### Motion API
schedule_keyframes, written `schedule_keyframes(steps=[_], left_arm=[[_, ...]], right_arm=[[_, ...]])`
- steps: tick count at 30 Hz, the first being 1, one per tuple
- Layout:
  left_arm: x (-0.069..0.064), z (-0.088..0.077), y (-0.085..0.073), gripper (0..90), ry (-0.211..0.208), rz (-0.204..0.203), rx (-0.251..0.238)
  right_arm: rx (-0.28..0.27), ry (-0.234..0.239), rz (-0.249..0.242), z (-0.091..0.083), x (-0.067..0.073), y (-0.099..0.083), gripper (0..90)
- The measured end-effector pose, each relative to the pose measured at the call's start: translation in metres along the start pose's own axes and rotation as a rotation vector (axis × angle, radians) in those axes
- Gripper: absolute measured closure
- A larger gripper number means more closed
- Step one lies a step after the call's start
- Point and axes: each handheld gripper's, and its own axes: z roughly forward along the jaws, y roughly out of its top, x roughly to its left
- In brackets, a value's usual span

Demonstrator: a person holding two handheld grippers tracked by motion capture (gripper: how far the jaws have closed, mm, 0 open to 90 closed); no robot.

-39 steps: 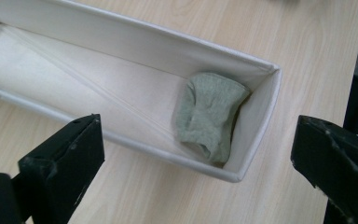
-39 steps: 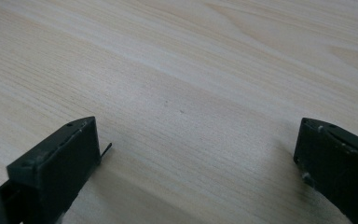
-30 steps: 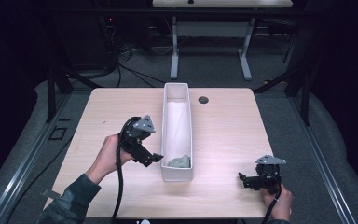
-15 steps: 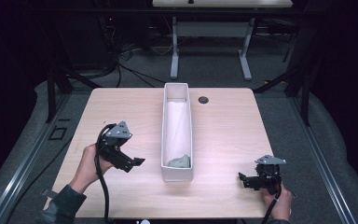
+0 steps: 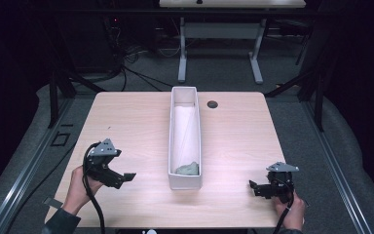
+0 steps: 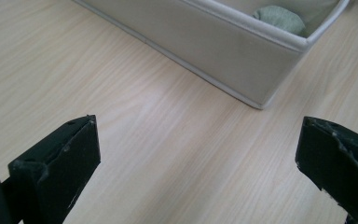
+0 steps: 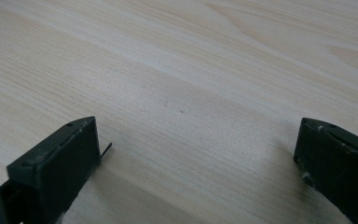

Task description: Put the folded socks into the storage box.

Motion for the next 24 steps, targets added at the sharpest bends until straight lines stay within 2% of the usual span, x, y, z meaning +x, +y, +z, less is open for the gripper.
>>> schedule_keyframes(steps=[9,13,19,21,23,24], left_arm=[[0.015,0.005,-0.044,0.0,0.031,-0.107,-0.028],[0.022,0.012,-0.063,0.0,0.067,-0.154,-0.02],[0.03,0.022,-0.083,0.0,0.127,-0.182,-0.002],[0.031,0.025,-0.088,0.0,0.153,-0.184,0.003],[0.033,0.028,-0.091,0.0,0.162,-0.19,0.005],[0.033,0.029,-0.093,0.0,0.176,-0.181,0.011]], right_arm=[[0.001,0.0,0.0,0.0,0.0,0.0,0.0],[0.0,0.001,0.002,0.0,0.0,0.0,0.0],[0.0,0.001,0.0,0.0,0.0,0.0,0.0],[0.001,0.001,0.001,0.0,0.0,0.0,0.0],[0.0,0.0,0.0,0.0,0.0,0.0,0.0],[0.0,0.0,0.0,0.0,0.0,0.0,0.0]])
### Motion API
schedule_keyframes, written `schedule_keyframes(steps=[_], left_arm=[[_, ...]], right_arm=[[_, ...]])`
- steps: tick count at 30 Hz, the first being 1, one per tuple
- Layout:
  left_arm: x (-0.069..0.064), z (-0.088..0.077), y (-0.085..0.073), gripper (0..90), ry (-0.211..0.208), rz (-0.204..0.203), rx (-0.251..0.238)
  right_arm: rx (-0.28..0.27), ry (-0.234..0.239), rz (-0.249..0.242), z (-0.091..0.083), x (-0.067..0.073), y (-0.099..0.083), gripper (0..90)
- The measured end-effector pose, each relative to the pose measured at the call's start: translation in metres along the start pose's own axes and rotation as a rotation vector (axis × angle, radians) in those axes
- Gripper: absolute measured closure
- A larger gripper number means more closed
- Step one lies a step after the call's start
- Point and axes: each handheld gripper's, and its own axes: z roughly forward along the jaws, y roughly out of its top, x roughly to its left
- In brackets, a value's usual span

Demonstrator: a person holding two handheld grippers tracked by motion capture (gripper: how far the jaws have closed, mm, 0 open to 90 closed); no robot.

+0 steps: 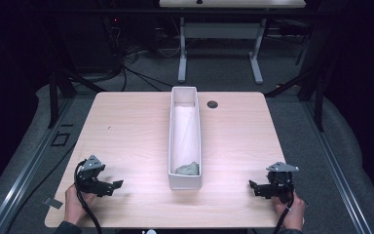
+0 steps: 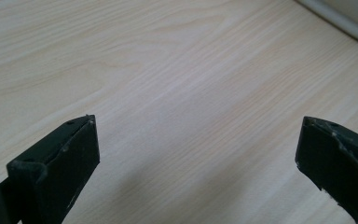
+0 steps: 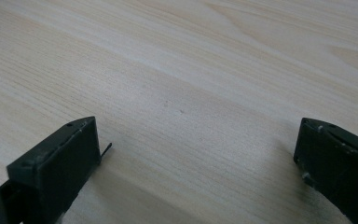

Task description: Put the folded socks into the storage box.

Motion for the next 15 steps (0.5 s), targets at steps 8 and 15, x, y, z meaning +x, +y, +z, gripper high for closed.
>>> schedule_keyframes(steps=[8,15], left_arm=[[0.004,0.013,-0.011,0.0,0.052,0.014,0.013],[0.007,0.02,-0.017,0.0,0.056,0.005,0.012]], right_arm=[[0.0,0.0,0.001,0.0,0.0,0.0,0.0],[0.0,-0.002,0.001,0.0,0.0,0.0,0.0]])
